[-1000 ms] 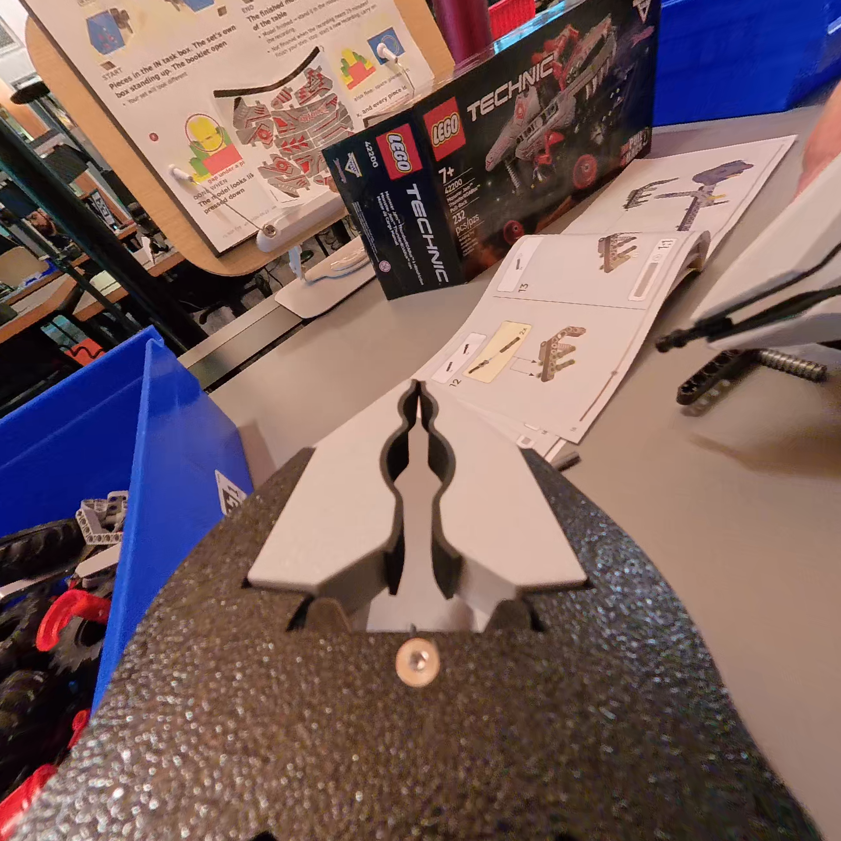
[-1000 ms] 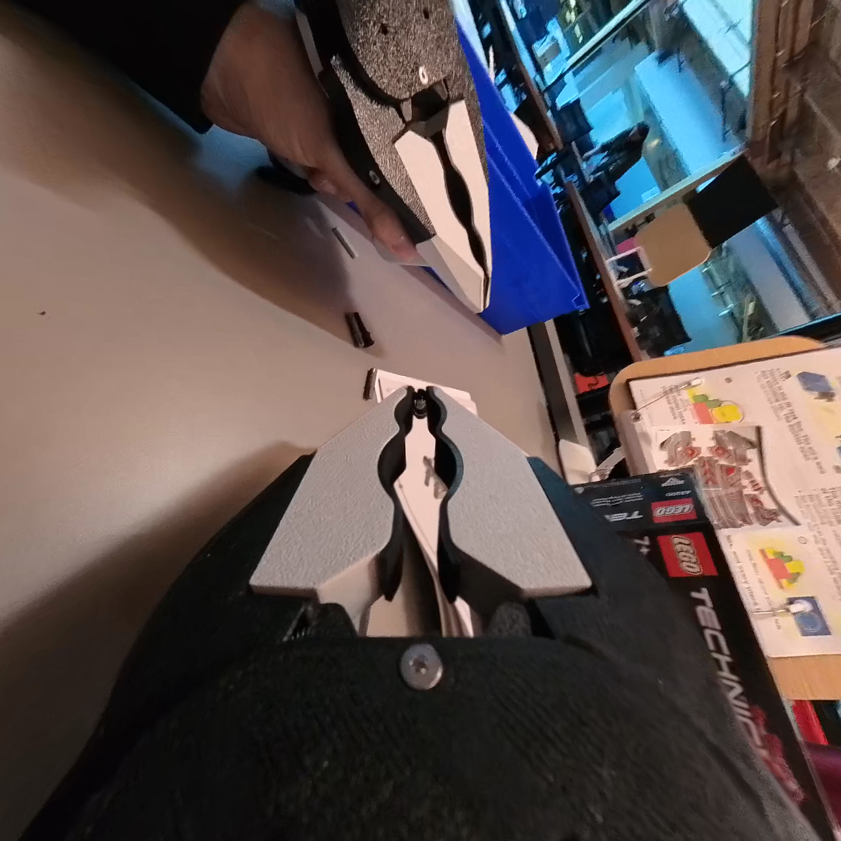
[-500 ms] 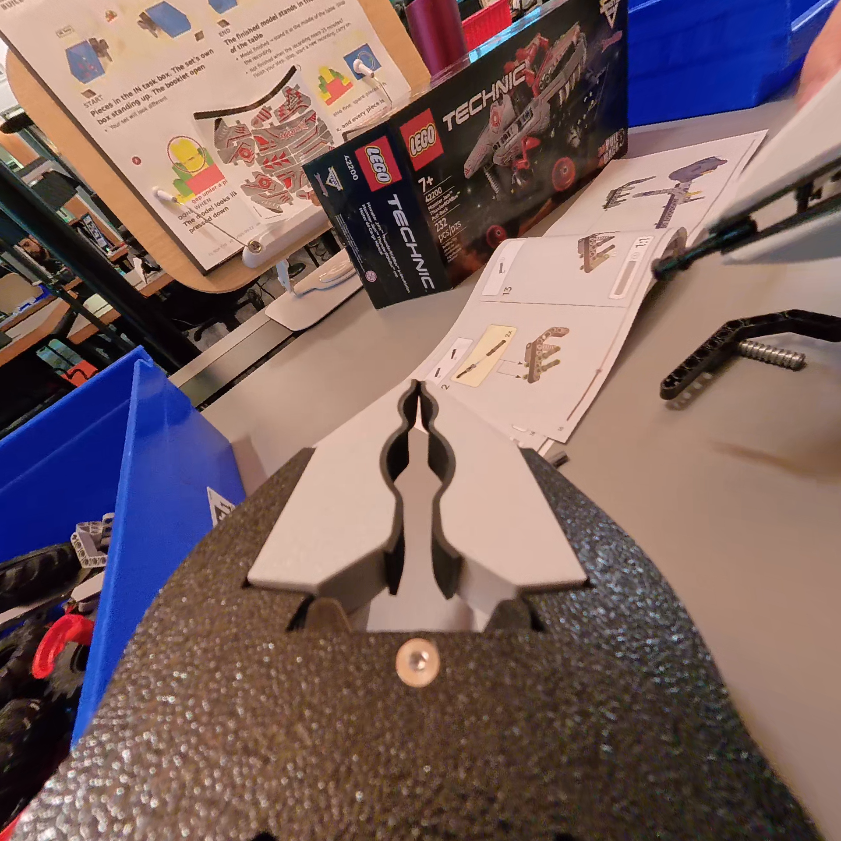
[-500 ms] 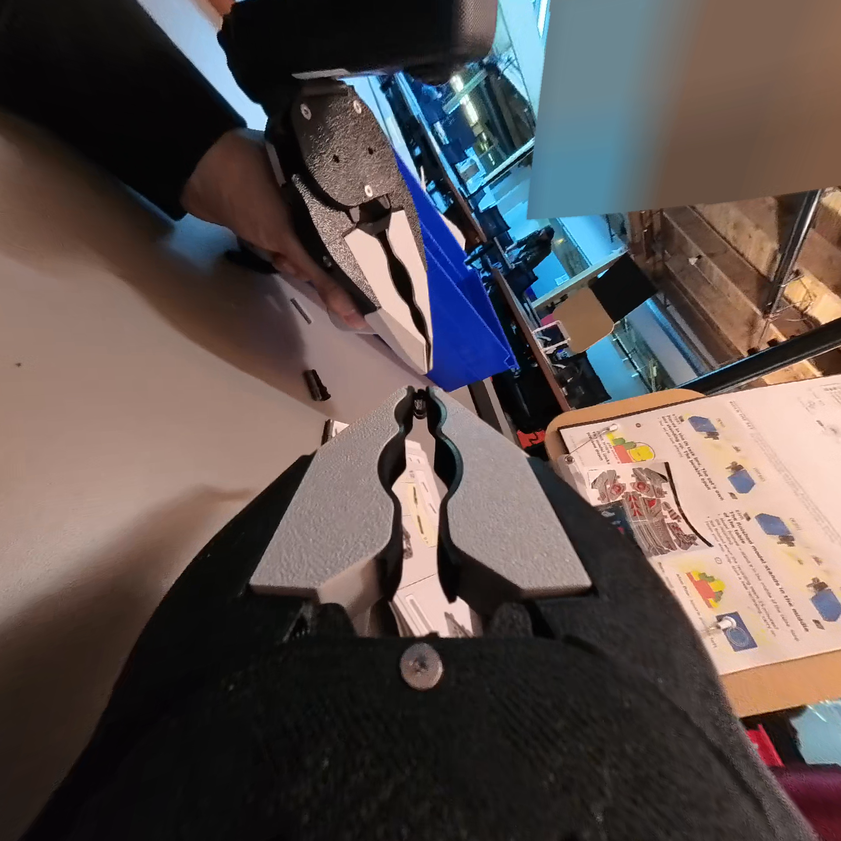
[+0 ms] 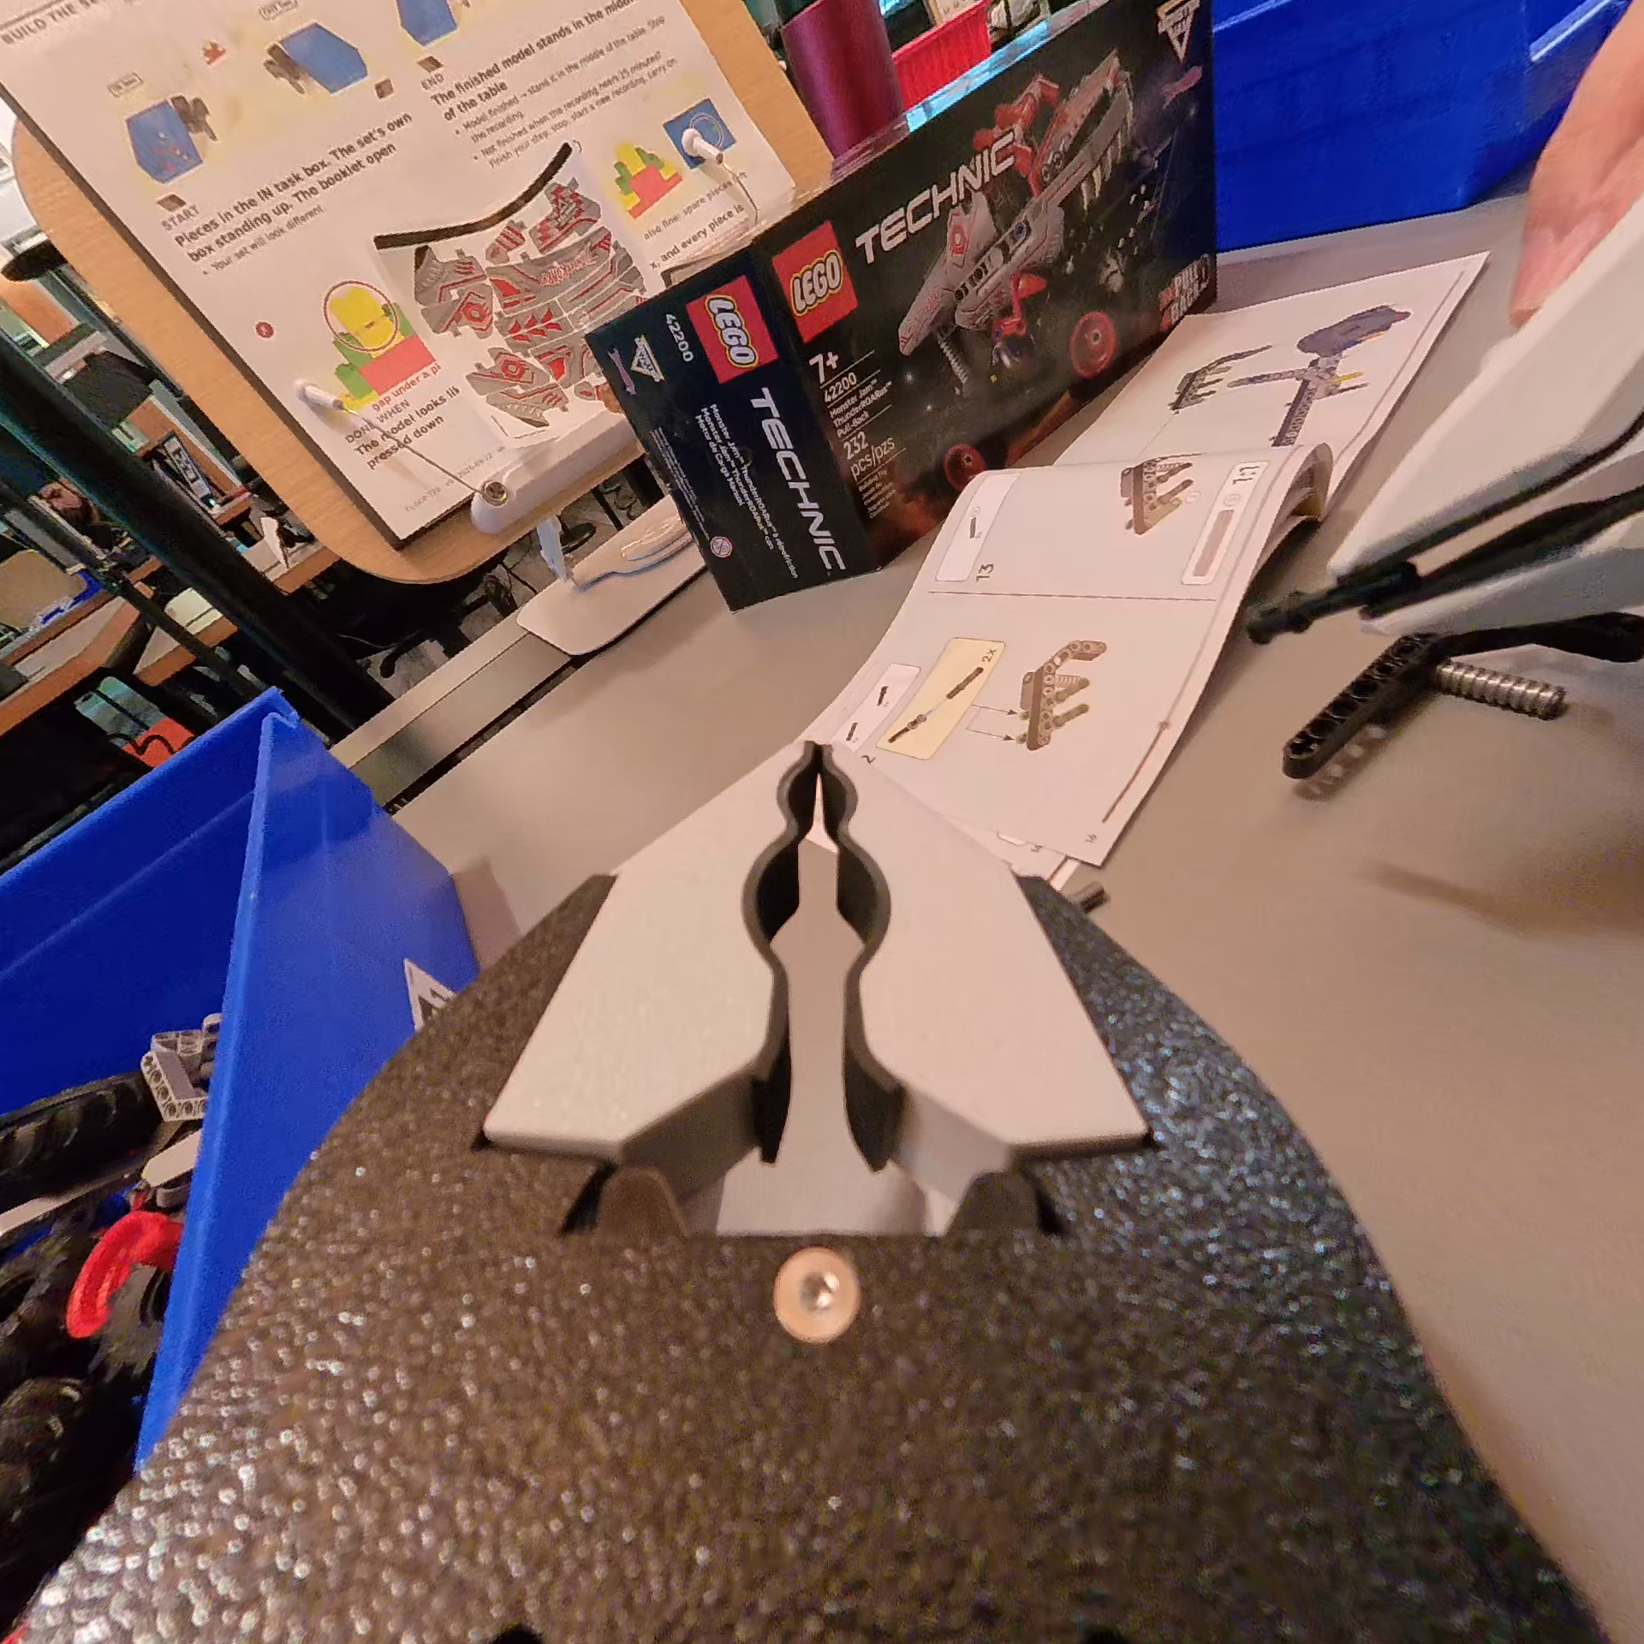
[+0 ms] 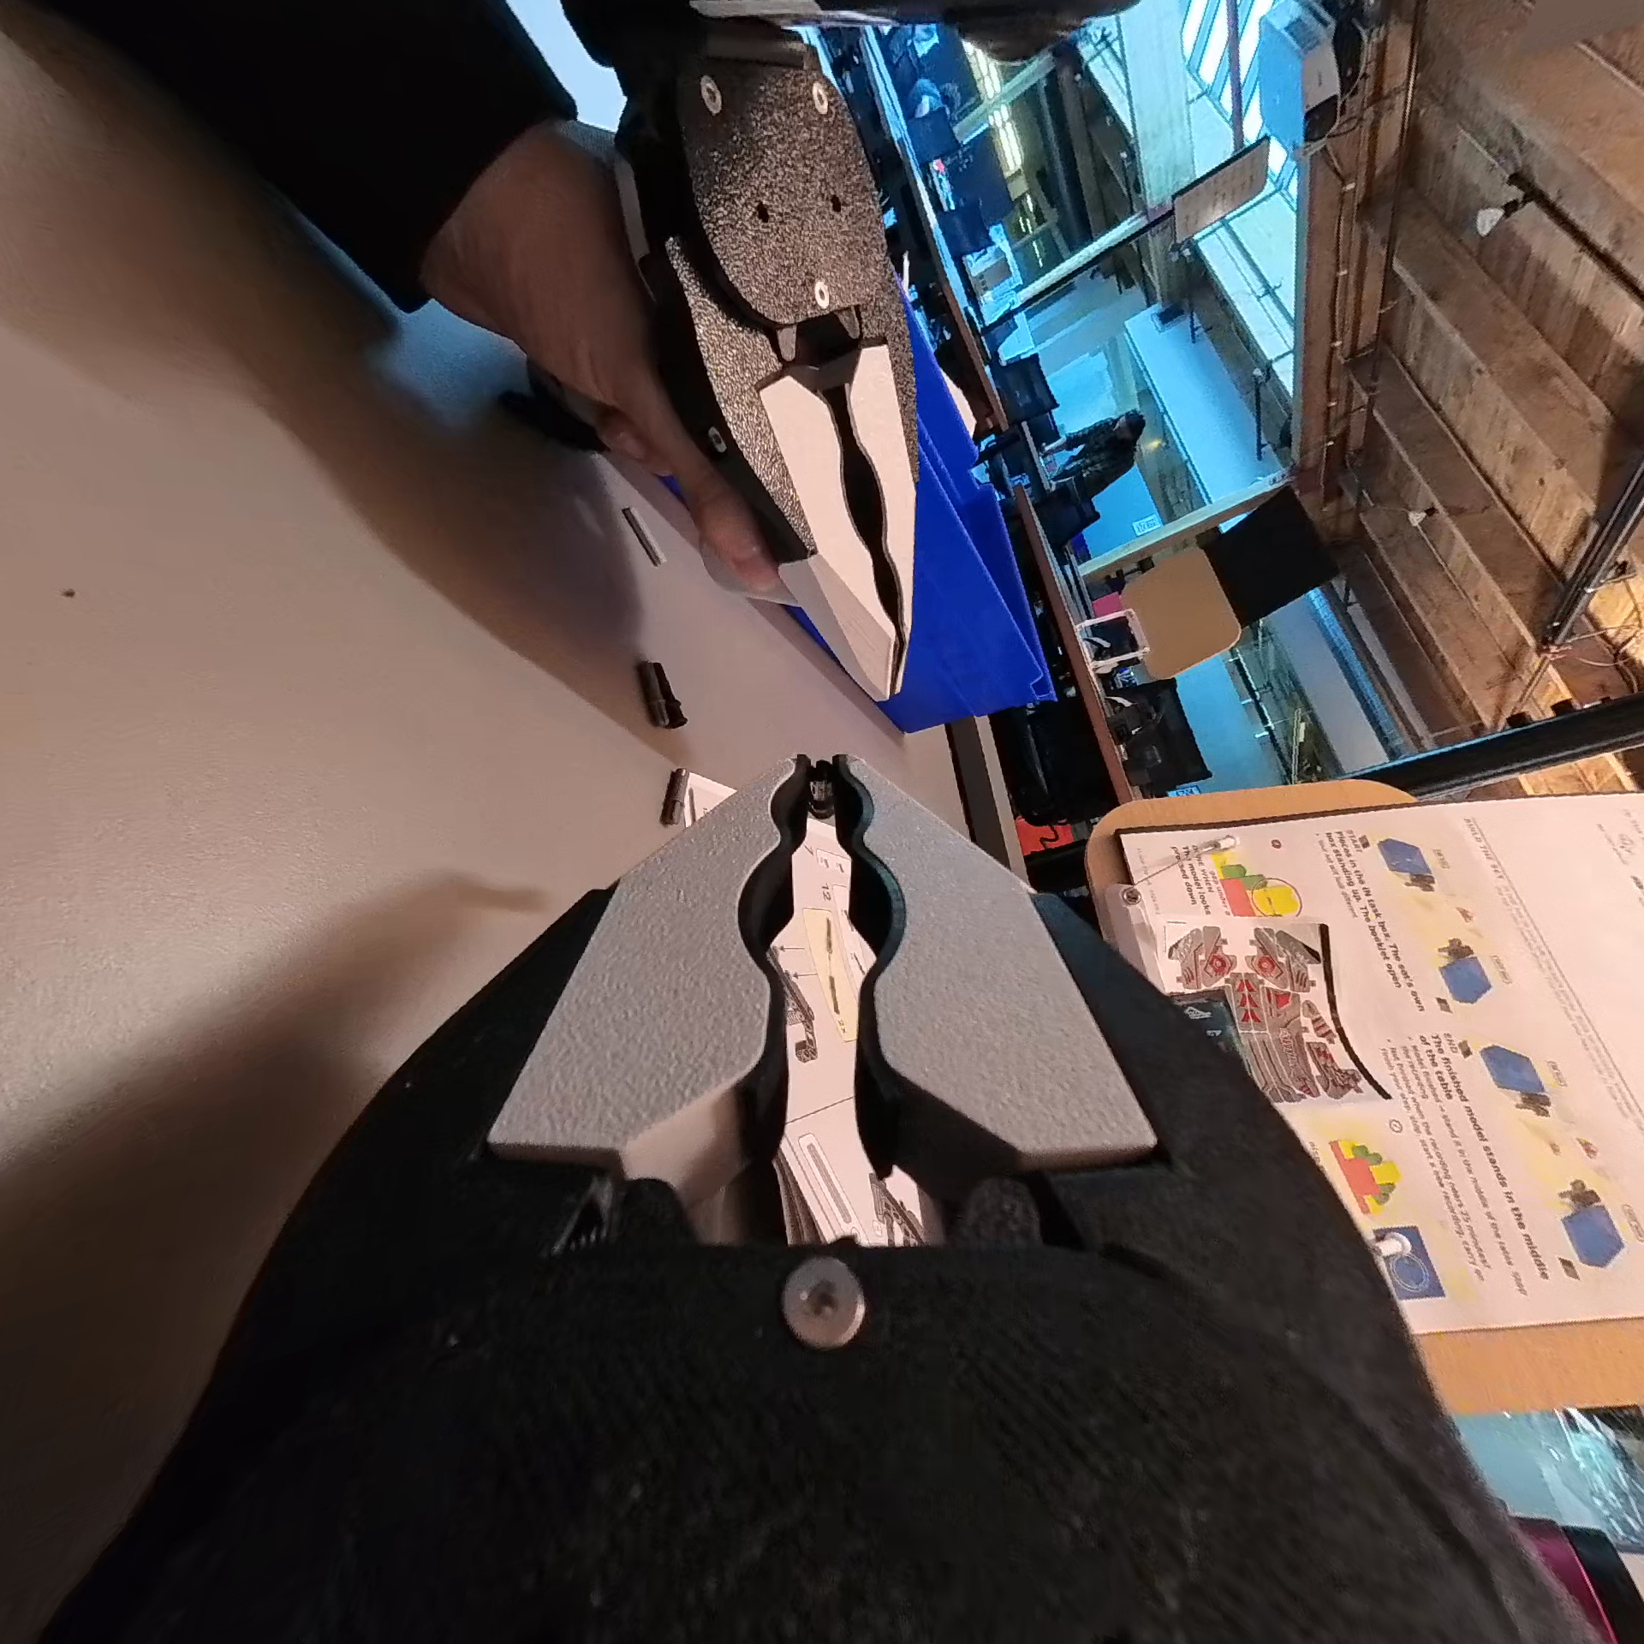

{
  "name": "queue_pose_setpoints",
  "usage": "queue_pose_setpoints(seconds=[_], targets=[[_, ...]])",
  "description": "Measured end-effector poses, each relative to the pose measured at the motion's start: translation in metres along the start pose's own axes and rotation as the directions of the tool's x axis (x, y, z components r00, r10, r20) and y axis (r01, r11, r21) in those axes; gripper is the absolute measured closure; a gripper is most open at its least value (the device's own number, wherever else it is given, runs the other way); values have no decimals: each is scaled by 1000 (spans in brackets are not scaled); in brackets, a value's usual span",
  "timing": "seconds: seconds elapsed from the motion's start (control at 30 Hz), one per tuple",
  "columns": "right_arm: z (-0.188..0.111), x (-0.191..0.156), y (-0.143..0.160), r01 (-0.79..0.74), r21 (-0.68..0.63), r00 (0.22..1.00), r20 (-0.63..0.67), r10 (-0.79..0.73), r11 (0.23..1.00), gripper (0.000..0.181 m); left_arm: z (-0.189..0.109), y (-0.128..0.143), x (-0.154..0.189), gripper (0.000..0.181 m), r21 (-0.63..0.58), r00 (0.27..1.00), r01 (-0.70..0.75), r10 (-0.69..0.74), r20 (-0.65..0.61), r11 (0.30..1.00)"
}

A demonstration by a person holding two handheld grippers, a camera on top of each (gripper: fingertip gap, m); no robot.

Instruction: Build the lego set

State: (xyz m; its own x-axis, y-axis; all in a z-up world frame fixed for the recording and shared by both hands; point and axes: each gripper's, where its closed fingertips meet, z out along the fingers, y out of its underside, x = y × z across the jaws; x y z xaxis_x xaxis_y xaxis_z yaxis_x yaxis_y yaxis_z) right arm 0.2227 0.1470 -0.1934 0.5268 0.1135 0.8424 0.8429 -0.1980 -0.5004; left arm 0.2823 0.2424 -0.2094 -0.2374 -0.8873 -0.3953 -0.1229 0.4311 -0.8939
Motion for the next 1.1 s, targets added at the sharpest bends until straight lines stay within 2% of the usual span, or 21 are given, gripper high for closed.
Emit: queue_pose_setpoints(seconds=[0.63, 0.73, 0.83, 0.93, 1.0, 1.1], targets=[[3, 2, 6, -5, -8, 1000, -3, 5, 1000, 179, 0, 0, 1, 181, 1, 1000, -14, 14, -2, 1000], [3, 6, 5, -80, 19, 997, -9, 80, 997, 179, 0, -1, 3, 181, 4, 1000, -17, 17, -13, 1000], [3, 13, 12, -222, 20, 975, -12, 222, 975, 179, -3, -14, 23, 181, 84, 990, 1, 11, -143, 996], [3, 18, 27, -250, -36, 968, -37, 249, 968, 179, -17, -42, 53, 180, 223, 940, 69, 12, -341, 972], [4, 18, 32, -248, -68, 968, -38, 246, 966, 179, -25, -55, 71, 176, 257, 897, 108, 18, -443, 960], [5, 16, 33, -235, -66, 972, -28, 234, 970, 179, -19, -50, 76, 173, 208, 906, 50, 43, -420, 977]])
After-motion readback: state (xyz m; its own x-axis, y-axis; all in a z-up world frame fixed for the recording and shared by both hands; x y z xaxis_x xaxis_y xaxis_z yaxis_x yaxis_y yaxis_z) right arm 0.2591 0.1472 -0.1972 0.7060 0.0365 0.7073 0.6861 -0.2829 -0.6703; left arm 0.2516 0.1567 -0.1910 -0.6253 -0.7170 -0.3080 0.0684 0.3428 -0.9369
